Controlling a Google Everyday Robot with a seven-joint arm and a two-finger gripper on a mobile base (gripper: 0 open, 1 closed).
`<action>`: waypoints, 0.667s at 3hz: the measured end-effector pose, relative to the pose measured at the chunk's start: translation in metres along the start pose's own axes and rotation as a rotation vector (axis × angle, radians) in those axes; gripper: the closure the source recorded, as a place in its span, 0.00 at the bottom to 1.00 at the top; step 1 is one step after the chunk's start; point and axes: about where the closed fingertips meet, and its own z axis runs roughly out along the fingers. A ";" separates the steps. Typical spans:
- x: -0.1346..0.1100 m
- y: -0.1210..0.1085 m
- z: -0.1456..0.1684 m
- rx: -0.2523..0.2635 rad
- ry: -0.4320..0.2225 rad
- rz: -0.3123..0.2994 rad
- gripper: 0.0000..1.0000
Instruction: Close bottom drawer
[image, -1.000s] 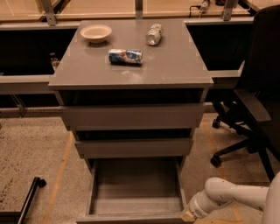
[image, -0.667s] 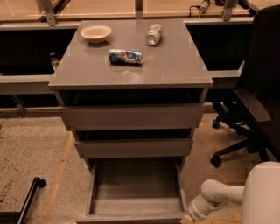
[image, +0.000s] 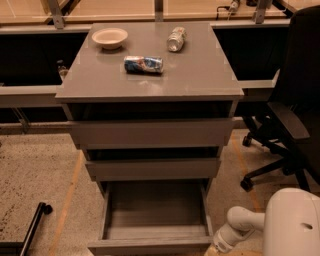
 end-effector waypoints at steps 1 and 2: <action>-0.024 -0.013 0.002 0.022 -0.039 -0.049 1.00; -0.024 -0.013 0.002 0.022 -0.039 -0.049 1.00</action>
Offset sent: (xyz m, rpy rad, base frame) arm 0.2100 0.0355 0.0031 0.2603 -0.2718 0.1571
